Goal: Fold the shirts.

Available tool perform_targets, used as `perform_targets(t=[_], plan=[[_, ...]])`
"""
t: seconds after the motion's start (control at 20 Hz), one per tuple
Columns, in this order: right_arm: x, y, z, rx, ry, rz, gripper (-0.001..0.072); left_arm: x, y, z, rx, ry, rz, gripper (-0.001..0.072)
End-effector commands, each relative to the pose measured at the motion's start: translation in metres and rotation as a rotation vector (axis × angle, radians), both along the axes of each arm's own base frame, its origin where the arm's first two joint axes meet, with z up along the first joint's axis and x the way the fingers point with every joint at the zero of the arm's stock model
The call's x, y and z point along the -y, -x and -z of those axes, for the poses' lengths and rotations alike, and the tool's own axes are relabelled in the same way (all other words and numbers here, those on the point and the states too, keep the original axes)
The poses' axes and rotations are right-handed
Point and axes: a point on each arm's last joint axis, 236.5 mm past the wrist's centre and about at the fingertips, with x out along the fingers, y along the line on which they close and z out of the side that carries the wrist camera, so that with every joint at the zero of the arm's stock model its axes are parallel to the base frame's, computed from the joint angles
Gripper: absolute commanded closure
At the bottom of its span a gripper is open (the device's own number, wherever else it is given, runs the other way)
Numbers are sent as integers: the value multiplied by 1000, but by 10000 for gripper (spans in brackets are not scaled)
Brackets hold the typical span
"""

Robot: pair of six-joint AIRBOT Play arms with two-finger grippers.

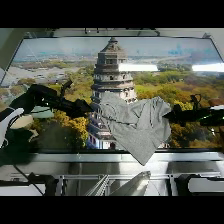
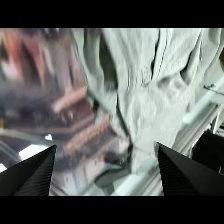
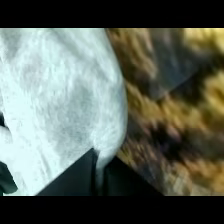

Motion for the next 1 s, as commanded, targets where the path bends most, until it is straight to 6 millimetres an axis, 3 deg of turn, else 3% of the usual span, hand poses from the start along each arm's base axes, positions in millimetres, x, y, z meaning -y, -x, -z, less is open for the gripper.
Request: perform_targets(t=[0.0,0.2,0.4,0.5,0.7,0.75,0.85,0.95], plan=[[-16,-17,-11,58,-41,22,693,13,-43,3,70,-7,4,7],[-21,-12,-14,48,-66,0,693,49,-69,28,53,-1,70,7],[-25,-9,-17,45,-82,-15,693,76,-69,53,-20,18,151,7],[-28,-6,-19,50,-95,-36,693,80,-72,54,-38,33,176,85],[-31,-4,-22,50,-108,-51,693,85,-87,50,-18,41,180,91],[-31,-4,-22,50,-110,-52,693,89,-83,49,-23,45,201,239],[-32,-3,-23,49,-114,-55,693,89,-82,48,-25,47,206,667],[-32,-3,-24,50,-115,-57,693,88,-84,48,-23,47,200,683]])
